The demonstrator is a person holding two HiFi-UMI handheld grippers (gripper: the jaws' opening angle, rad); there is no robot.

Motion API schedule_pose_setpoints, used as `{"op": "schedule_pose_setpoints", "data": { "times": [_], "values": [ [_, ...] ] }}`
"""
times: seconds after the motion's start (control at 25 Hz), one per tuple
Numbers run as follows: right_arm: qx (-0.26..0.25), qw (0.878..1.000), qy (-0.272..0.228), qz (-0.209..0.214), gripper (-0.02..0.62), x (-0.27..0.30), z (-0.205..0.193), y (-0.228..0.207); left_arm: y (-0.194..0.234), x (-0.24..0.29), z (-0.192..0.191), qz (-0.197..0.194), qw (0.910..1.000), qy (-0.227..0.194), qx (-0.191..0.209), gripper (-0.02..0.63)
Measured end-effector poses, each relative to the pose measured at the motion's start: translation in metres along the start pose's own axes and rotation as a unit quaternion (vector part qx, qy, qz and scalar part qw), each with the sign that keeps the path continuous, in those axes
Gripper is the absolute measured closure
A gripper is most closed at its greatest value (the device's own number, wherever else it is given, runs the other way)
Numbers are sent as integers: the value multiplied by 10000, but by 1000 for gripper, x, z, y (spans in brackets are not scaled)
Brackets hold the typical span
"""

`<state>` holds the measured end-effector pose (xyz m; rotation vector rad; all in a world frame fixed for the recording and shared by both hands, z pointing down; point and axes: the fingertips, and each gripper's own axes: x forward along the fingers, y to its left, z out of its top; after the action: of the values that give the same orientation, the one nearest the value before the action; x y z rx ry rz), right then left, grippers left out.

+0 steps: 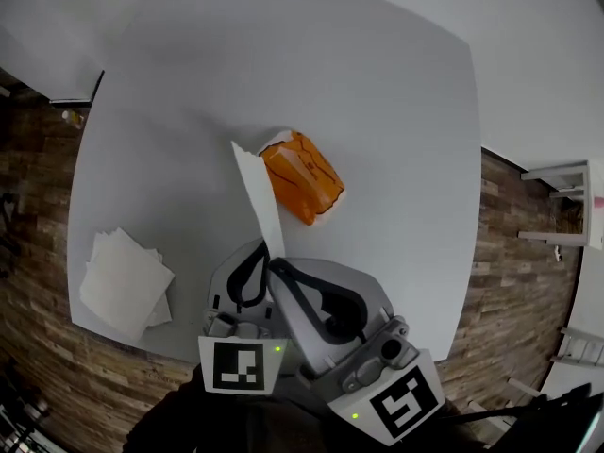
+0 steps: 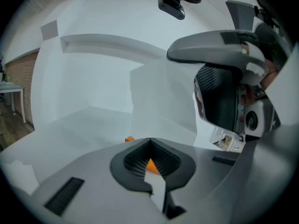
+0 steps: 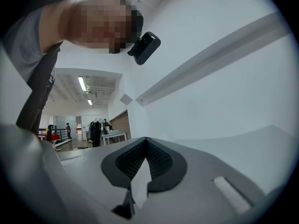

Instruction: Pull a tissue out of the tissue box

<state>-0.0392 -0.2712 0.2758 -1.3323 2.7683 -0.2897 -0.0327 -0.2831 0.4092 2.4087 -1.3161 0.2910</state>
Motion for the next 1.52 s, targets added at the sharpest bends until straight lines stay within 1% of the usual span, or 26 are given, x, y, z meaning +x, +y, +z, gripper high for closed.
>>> {"op": "schedule_pose_setpoints", "data": {
  "times": [0.16,0.32,0.4,0.56,0.72,0.88,1.0,1.2,1.36,1.52],
  "values": [
    [-27,9999,-95,87,595,-16,14,23,-6,-49,14,161,9997,-192,-8,606],
    [-303,9991,-282,112,595,-31,19,43,-12,-108,28,388,9980,-489,32,606],
    [-329,9989,-317,139,595,-38,18,54,-14,-138,33,543,9965,-631,35,606],
    [-420,9985,-292,169,595,-51,15,82,-16,-194,40,721,9940,-819,-3,606],
    [-424,9984,-209,313,595,-41,1,117,0,-241,46,915,9907,-1001,78,606],
    [-349,9983,-33,457,595,-7,-27,156,36,-278,47,1081,9882,-1063,218,606],
    [-288,9980,127,549,595,29,-59,190,74,-299,38,1136,9890,-920,212,606],
    [-64,9966,484,659,595,91,-128,240,144,-327,17,1284,9895,-621,208,606],
    [37,9951,782,611,594,131,-174,257,186,-347,2,1452,9881,-469,176,606],
    [236,9930,1036,515,594,154,-201,261,209,-361,-2,1530,9871,-440,169,606]
  ]
}}
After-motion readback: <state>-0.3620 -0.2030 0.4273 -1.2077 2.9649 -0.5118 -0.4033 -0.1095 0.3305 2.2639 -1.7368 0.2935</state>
